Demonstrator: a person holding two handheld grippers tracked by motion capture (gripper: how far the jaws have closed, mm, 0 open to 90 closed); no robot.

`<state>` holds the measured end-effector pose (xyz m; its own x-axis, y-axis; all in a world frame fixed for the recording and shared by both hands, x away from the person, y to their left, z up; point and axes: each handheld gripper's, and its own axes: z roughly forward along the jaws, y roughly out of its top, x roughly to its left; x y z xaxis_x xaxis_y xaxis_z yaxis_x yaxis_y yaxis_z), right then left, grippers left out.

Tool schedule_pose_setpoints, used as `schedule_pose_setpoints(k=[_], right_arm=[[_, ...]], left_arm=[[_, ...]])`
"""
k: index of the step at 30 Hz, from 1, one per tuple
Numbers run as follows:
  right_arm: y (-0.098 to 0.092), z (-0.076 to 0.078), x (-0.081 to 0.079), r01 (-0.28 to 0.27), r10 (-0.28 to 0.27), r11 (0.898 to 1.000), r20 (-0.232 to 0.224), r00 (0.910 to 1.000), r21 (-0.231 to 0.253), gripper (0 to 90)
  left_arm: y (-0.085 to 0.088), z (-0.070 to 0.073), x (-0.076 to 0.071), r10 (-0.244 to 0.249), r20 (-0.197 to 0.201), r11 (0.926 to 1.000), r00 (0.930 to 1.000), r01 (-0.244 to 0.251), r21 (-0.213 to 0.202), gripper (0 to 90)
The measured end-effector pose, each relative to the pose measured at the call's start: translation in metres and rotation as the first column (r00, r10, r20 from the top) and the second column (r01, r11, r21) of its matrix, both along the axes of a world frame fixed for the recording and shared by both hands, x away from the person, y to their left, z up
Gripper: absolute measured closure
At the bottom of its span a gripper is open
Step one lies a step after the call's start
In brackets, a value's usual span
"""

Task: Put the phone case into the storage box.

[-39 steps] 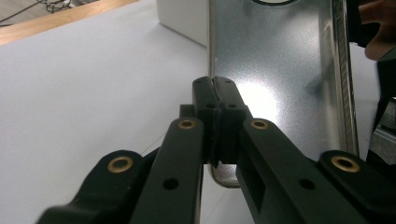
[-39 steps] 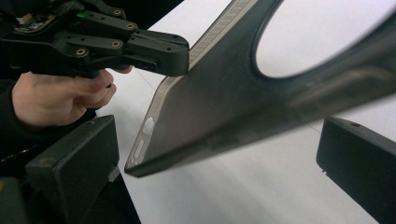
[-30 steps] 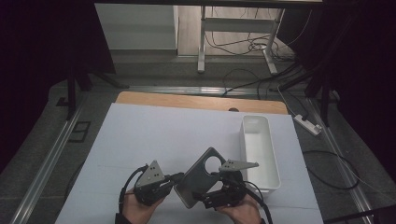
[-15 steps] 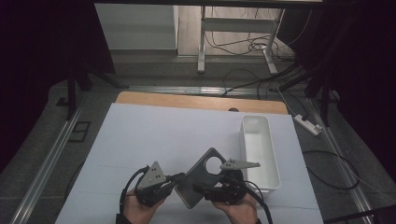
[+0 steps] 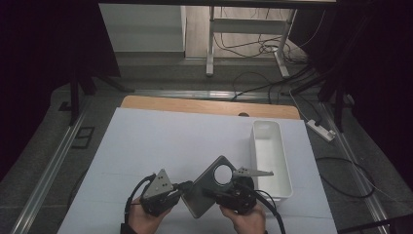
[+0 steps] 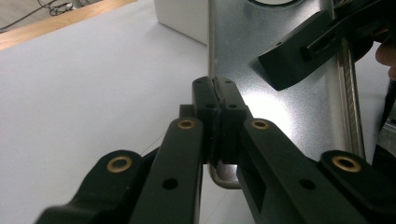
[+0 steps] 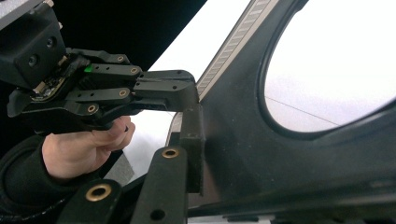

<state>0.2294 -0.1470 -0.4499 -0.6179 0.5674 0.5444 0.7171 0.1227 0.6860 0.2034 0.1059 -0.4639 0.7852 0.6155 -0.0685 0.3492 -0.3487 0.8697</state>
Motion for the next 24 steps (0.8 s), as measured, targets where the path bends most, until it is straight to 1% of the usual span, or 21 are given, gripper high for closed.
schedule_pose_setpoints(k=[3,8,10,11,14,16,17,20,22,23,24], right_arm=[[0.0004,0.0003,-0.0005,0.007,-0.007,1.000,-0.006,1.0000,0.005,74.3],[0.0008,0.0018,-0.0017,0.011,-0.011,1.000,-0.001,0.9999,0.015,75.2],[-0.0005,0.0029,-0.0014,0.014,-0.014,0.999,-0.001,0.9999,0.037,82.5],[-0.0009,0.0035,-0.0011,0.012,-0.012,0.999,-0.005,0.9999,0.045,83.0],[-0.0014,0.0037,-0.0010,0.011,-0.010,0.999,-0.009,0.9999,0.045,84.9],[-0.0013,0.0039,-0.0013,0.012,-0.012,0.999,-0.009,0.9999,0.046,85.2],[-0.0012,0.0041,-0.0016,0.014,-0.014,0.999,-0.008,0.9999,0.045,85.3],[-0.0016,0.0043,-0.0020,0.018,-0.018,0.999,0.000,0.9998,0.033,85.4],[-0.0028,0.0045,-0.0016,0.020,-0.020,0.999,0.005,0.9998,0.026,85.4],[-0.0028,0.0045,-0.0016,0.020,-0.020,0.999,0.005,0.9998,0.026,85.4],[-0.0031,0.0047,-0.0015,0.020,-0.020,1.000,0.008,0.9998,0.023,85.4]], left_arm=[[0.0008,0.0007,-0.0015,0.001,0.008,1.0000,1.0000,-0.001,0.000,88.8],[0.0021,0.0011,-0.0032,-0.004,0.004,1.0000,1.0000,0.005,-0.009,88.9],[0.0019,0.0003,-0.0047,-0.011,0.006,0.9999,0.9999,0.011,-0.011,88.4],[0.0012,0.0005,-0.0059,-0.008,0.009,0.9999,0.9999,0.008,-0.008,88.3],[0.0005,0.0008,-0.0068,-0.009,0.015,1.0000,0.9999,0.009,-0.002,87.5],[0.0012,0.0002,-0.0061,-0.013,0.004,0.9998,0.9999,0.013,-0.014,86.0],[0.0020,0.0003,-0.0059,-0.009,0.003,0.9998,1.0000,0.009,-0.019,84.1],[0.0044,0.0014,-0.0046,0.002,-0.004,0.9999,1.0000,-0.002,-0.014,64.9],[0.0071,0.0011,-0.0023,0.006,-0.026,0.9999,0.9996,-0.007,-0.016,54.3],[0.0071,0.0011,-0.0023,0.006,-0.026,0.9999,0.9996,-0.007,-0.016,49.2],[0.0098,-0.0001,0.0006,-0.004,-0.059,0.9997,0.9983,0.003,-0.026,49.2]])
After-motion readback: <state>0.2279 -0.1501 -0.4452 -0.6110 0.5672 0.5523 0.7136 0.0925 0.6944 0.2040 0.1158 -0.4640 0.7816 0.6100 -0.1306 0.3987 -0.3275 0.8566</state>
